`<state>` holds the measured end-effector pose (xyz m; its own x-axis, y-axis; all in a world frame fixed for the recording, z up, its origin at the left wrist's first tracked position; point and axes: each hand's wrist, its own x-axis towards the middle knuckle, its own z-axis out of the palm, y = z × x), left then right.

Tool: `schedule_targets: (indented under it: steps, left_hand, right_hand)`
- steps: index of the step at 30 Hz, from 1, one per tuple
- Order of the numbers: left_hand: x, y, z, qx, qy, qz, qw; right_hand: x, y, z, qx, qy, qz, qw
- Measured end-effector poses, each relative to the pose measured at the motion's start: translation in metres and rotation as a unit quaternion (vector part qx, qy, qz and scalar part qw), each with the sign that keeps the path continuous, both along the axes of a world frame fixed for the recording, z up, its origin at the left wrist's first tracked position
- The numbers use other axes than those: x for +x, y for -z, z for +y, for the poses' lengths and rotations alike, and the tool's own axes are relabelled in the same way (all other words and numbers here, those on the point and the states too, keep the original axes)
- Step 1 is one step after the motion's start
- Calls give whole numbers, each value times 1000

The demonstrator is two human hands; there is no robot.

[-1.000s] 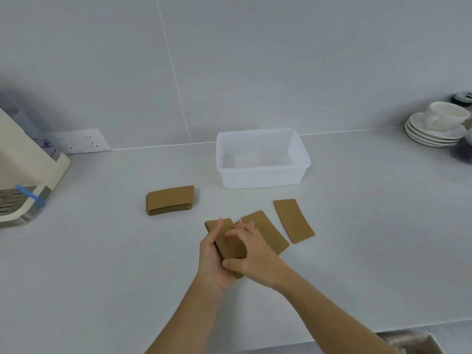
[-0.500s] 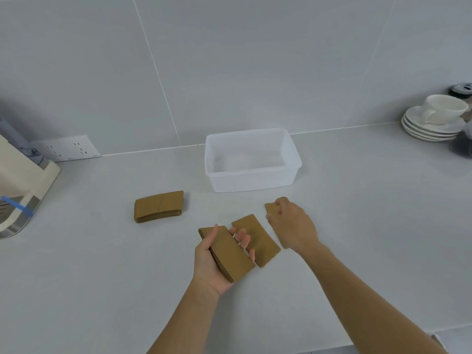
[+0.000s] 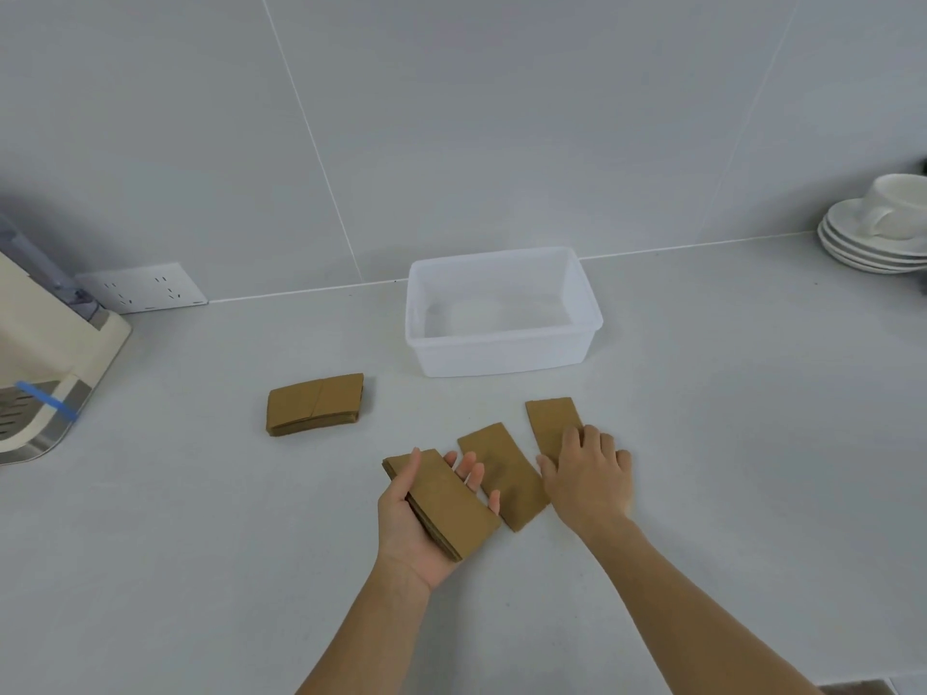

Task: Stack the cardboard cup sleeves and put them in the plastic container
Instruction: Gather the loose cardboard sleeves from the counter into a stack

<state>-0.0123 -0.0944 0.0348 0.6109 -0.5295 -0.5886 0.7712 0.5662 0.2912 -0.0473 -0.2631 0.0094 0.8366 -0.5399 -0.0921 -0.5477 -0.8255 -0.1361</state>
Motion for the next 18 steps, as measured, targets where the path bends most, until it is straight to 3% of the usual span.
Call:
schedule_targets:
  steps: [5, 8, 12, 18]
  left_hand:
    - [2, 1, -4, -8, 8, -2, 1000]
    - [6, -1, -7, -12, 11, -6, 1000]
    - [10, -8, -12, -27, 11, -9, 1000]
    - [16, -22, -18, -43, -2, -27, 999]
  right_hand:
    - [1, -12, -9, 35, -2, 7, 999]
    - [4, -27, -16, 118, 11, 3, 993]
    - [12, -64, -12, 280, 26, -47, 959]
    - [15, -114, 17, 347, -29, -125, 929]
